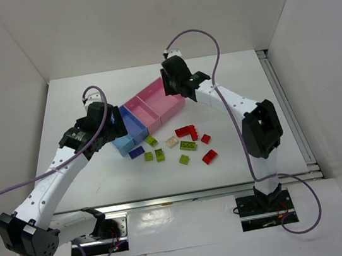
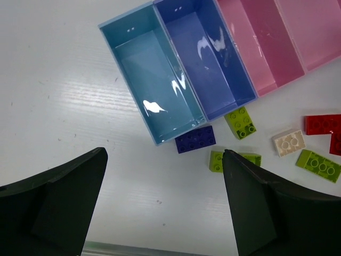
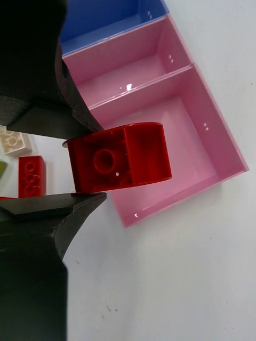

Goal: Sort the legos into containers by color

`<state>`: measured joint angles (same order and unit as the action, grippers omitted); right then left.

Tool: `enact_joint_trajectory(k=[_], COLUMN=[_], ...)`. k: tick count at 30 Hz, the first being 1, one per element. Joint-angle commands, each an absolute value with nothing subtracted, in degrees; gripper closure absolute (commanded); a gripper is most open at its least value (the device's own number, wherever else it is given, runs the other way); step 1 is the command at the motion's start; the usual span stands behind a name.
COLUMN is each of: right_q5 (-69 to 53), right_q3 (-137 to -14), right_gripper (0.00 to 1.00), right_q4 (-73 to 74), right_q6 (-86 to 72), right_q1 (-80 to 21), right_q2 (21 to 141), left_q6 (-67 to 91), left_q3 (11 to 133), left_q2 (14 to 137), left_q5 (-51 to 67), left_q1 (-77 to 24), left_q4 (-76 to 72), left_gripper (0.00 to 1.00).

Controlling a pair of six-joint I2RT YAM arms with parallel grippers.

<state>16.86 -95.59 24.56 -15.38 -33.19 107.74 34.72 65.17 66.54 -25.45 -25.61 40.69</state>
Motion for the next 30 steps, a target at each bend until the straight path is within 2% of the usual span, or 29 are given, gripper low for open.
enact_joint_trajectory(k=[1,10,13,15,19,23,24,30], right_q5=[18.3,16.7,19.1,21.1,25.6,27.7,27.7,22.6], right_q3=[-103.2,-118.3,-125.7,-128.0,-119.3,-100.5,-92.4,-71.8], right_gripper=[0.60,0.56,0.15,0.08,0.07,0.11,0.11,0.15], right_q4=[26.5,29.4,33.6,36.2,32.9,27.7,27.0,28.4], right_q6=[-16.3,-17.3,-17.9,-17.9,-18.5,-21.2,-21.2,-24.3], right_q1=[-33.8,-34.9,-34.9,-35.4,-36.6,-36.6,-36.6,-36.6], right_q2=[113.1,126.2,131.1,132.1,123.4,108.5,103.0,93.5], left_q6=[38.9,37.2,36.4,35.5,34.2,33.7,33.7,33.1], left_q3=[67.5,67.0,67.0,67.0,67.0,67.0,67.0,66.4], left_q2=[66.8,66.8,66.8,66.3,65.7,65.7,65.7,66.2], left_q5=[-28.9,-27.6,-26.3,-25.2,-24.6,-24.6,-24.6,-23.4], left_q1=[-25.8,-25.8,-25.8,-25.8,-25.8,-25.8,-25.8,-25.3], left_q4=[45.1,45.6,45.6,45.6,44.5,44.5,44.5,43.2], left_gripper=[0.00,0.00,0.00,0.00,0.00,0.00,0.00,0.00])
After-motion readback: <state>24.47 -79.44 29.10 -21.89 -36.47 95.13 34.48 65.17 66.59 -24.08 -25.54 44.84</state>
